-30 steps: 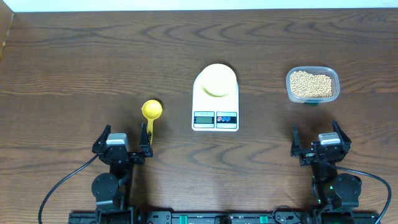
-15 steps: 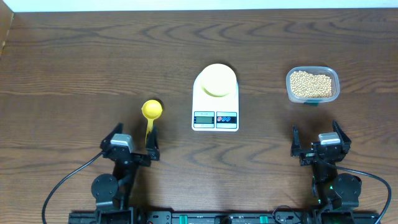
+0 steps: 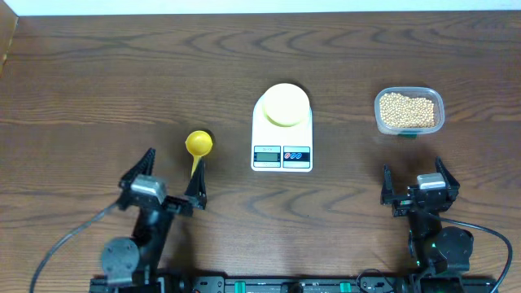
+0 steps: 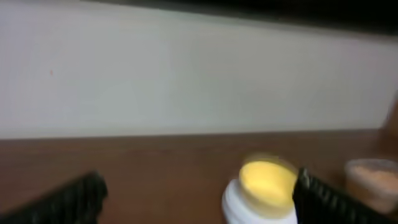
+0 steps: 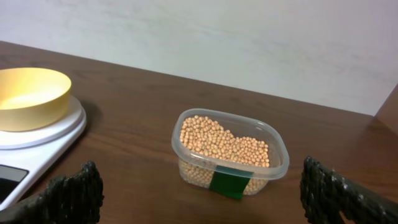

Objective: Scoop item into bowl and weigh 50g on scale
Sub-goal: 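Reach the left gripper to the yellow scoop handle and grasp it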

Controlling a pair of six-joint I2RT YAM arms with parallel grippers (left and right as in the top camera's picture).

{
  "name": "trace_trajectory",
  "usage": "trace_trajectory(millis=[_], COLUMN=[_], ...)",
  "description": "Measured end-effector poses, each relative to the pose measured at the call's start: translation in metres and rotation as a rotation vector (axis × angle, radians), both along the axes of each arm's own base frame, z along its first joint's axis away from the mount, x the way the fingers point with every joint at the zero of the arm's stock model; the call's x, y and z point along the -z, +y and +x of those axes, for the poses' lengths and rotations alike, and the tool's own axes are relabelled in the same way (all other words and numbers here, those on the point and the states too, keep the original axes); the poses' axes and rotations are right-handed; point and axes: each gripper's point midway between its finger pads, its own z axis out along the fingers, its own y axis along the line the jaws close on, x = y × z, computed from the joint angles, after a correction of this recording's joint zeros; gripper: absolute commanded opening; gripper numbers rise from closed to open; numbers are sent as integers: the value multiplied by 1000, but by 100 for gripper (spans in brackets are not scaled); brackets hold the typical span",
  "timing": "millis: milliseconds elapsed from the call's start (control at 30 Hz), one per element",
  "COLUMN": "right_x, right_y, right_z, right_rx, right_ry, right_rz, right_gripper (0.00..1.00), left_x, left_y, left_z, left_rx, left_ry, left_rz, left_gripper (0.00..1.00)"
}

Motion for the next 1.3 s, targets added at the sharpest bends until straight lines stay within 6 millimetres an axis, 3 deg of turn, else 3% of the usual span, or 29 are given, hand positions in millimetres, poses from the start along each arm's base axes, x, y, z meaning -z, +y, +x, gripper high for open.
trace_trajectory(millis=[233, 333, 467, 600, 967, 1167, 1300], right_x=[0, 0, 0, 0, 0, 0, 0], right_y=[0, 0, 0, 0, 0, 0, 0], right_z=[0, 0, 0, 0, 0, 0, 0], right_rx=[0, 0, 0, 0, 0, 0, 0], right_ry=[0, 0, 0, 0, 0, 0, 0], right_rz=[0, 0, 0, 0, 0, 0, 0], right_gripper=[99, 99, 99, 99, 99, 99, 99], left_x=[52, 69, 95, 125, 205, 235, 243], left_y=[16, 15, 3, -5, 17, 18, 18], left_z=[-6, 7, 26, 28, 41, 48, 49], left_rx=[-94, -83, -7, 33, -86, -75, -62], left_ry=[691, 866, 978, 1122, 1370, 1423, 1430], left_rz=[-23, -34, -81, -128, -85, -64, -48], left_gripper=[98, 98, 98, 98, 100, 87, 79])
